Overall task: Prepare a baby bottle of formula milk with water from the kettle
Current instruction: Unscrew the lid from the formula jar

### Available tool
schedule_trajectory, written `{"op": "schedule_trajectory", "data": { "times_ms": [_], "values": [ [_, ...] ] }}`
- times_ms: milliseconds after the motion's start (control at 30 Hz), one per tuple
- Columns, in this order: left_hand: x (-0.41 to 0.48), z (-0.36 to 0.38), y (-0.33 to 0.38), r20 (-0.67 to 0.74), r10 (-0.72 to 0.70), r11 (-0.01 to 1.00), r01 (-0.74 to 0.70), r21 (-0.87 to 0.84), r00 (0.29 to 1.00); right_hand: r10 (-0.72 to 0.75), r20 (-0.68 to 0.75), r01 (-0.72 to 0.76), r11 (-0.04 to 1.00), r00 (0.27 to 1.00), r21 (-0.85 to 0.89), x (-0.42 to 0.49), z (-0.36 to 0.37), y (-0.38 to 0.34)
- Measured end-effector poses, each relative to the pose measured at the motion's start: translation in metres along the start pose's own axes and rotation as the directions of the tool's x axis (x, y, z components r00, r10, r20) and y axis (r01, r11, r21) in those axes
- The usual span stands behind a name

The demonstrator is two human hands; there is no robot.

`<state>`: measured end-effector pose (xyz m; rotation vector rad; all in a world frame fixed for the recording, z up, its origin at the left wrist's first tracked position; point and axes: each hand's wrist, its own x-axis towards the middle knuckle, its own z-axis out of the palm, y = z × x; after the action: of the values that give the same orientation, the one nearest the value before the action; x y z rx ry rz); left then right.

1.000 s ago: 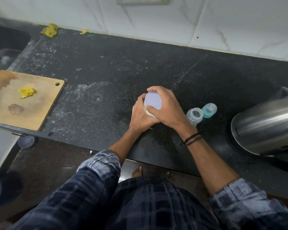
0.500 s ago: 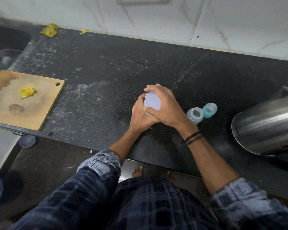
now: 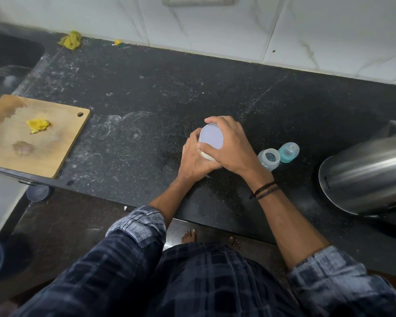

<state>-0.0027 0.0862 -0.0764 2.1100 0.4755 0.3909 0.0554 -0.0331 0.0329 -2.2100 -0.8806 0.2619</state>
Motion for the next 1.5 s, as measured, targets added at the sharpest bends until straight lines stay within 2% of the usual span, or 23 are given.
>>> {"op": "schedule_trajectory", "data": {
  "times_ms": [67,233,367,567,667,833,1033,1200,1333,1500],
  "values": [
    [0.001,-0.001,0.001,-0.002,-0.010,1.000,0.010,0.004,1.000,-0.010,0.028,0.010,1.000,1.000,-0.007,0.000,0.000,-0.001],
    [-0.001,-0.003,0.004,-0.002,-0.015,1.000,0.015,-0.008,1.000,-0.025,0.044,0.020,0.993,0.999,0.113,0.002,-0.005,-0.004],
    [0.000,-0.003,0.004,-0.007,-0.021,1.000,0.021,-0.022,1.000,0.047,-0.025,-0.045,0.997,0.999,0.056,0.002,-0.001,-0.001],
    [-0.001,-0.003,0.004,-0.018,-0.025,0.999,0.025,-0.041,1.000,0.019,0.029,-0.021,0.996,0.999,0.085,0.001,-0.003,0.000],
    [-0.001,-0.004,0.006,-0.021,-0.020,0.999,0.019,-0.046,1.000,-0.013,-0.001,0.013,0.995,1.000,0.096,0.002,-0.004,-0.001],
    [-0.001,-0.003,0.007,0.006,-0.032,0.998,0.032,-0.049,0.999,0.049,0.022,-0.049,0.999,0.999,0.012,0.006,-0.002,-0.004],
    [-0.001,-0.005,0.007,0.007,-0.030,0.998,0.031,-0.048,1.000,0.005,0.056,-0.007,0.999,0.998,0.034,0.005,-0.004,-0.003],
    [-0.001,-0.003,0.004,0.001,-0.043,0.997,0.043,-0.066,0.999,0.082,0.061,-0.083,0.997,0.995,0.000,0.004,-0.004,-0.002],
    [0.001,-0.004,0.003,0.008,-0.046,0.996,0.046,-0.073,0.999,0.067,0.113,-0.071,0.997,0.991,0.027,0.005,-0.006,-0.005],
    [-0.001,-0.003,0.004,-0.002,-0.053,0.996,0.052,-0.076,0.999,0.064,0.103,-0.065,0.998,0.993,0.007,0.005,-0.009,-0.005]
  ]
}}
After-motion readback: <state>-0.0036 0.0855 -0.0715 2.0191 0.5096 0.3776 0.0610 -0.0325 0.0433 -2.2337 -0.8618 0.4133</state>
